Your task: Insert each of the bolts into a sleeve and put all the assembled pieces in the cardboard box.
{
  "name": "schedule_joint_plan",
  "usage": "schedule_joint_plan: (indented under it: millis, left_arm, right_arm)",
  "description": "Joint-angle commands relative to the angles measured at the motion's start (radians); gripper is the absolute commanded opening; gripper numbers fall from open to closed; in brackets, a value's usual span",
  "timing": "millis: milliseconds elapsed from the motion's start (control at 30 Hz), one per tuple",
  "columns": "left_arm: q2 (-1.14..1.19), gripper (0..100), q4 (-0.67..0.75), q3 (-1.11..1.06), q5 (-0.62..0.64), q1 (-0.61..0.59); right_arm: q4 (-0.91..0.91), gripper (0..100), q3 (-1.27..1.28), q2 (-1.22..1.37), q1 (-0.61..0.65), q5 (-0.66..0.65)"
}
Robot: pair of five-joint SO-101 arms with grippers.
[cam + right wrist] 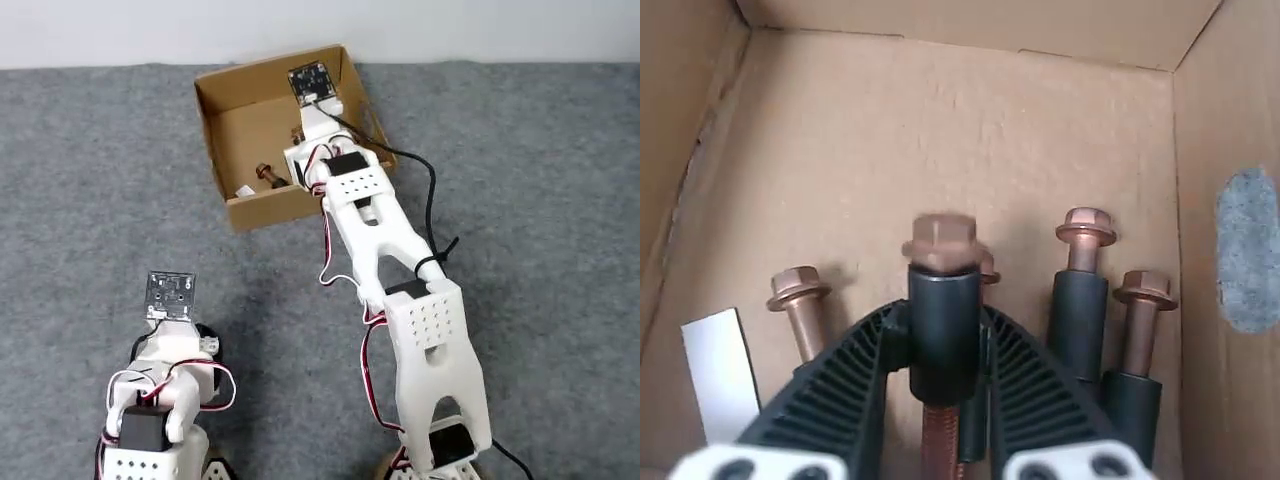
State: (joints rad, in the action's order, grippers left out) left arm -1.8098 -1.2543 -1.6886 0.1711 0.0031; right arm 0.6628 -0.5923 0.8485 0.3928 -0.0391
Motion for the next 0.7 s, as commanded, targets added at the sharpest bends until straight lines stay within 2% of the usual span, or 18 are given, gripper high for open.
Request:
schedule_joint_plan:
  millis: [0, 133, 400, 533, 600, 667]
  left_arm:
    - [-0.008, 0, -0.003, 0.005, 0.0, -0.002]
    - [-0.008, 0, -0.003, 0.005, 0.0, -0.002]
    - [-0.008, 0, -0.003, 0.005, 0.0, -0.002]
    - [-0.008, 0, -0.003, 0.005, 0.0, -0.002]
    - [-0.008, 0, -0.003, 0.005, 0.0, -0.002]
    - [-0.008, 0, -0.003, 0.005, 0.0, -0.002]
  right_arm:
    - [-0.024, 3.3, -0.054, -0.001, 0.008, -0.012]
    - [0.033, 10.5, -0.054, -0.002, 0.028, -0.012]
    - [0.074, 10.9, -0.055, -0.077, 0.039, -0.009]
    - [0.16, 10.8, -0.055, -0.157, 0.048, -0.006]
    - [0.214, 8.9, -0.055, -0.2, 0.048, -0.005]
    - [0.262, 2.5, -0.055, -0.245, 0.048, -0.005]
